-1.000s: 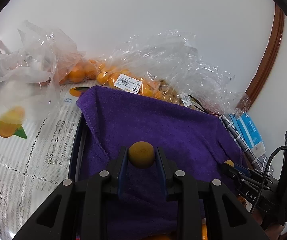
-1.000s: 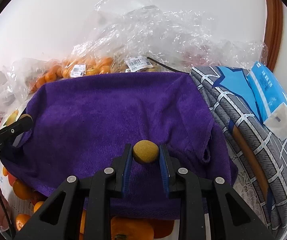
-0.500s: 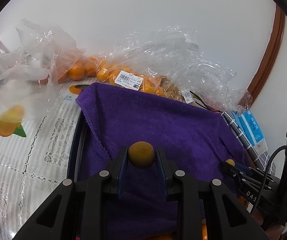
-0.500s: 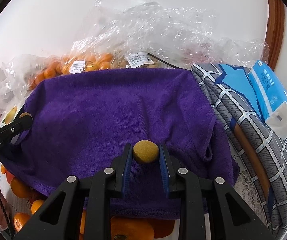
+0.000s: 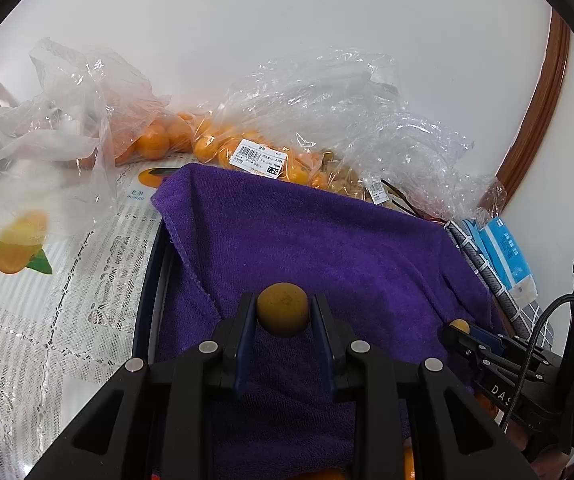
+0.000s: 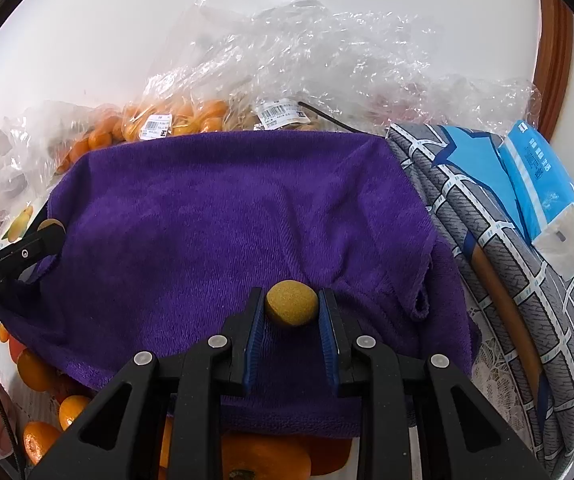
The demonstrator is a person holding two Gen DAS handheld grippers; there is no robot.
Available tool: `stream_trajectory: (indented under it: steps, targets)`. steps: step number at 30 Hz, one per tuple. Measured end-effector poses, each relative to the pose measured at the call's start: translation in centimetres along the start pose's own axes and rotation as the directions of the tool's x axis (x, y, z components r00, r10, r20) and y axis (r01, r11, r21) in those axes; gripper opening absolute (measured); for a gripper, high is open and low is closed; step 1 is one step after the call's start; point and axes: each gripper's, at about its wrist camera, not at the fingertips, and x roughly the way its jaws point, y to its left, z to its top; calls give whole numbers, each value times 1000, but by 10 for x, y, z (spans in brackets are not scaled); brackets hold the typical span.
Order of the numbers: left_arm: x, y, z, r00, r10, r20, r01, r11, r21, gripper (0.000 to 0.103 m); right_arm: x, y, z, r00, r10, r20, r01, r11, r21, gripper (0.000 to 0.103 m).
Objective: Organize fruits
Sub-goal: 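Carry the small fruits over the purple towel with both tools, then open both tools to drop the small fruits onto the purple towel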
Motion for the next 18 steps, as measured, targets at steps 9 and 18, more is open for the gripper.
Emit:
stream_trajectory:
  steps: [9, 18]
  targets:
    - [0, -1, 0, 1000, 1, -2, -1, 1000, 4, 26, 2, -1, -1, 1000, 1, -6, -1, 1000, 9, 27]
    - [-3, -1, 1, 1000, -8, 14, 8, 1000, -4, 38, -8, -7, -2, 1000, -2, 14, 1, 999, 46, 58]
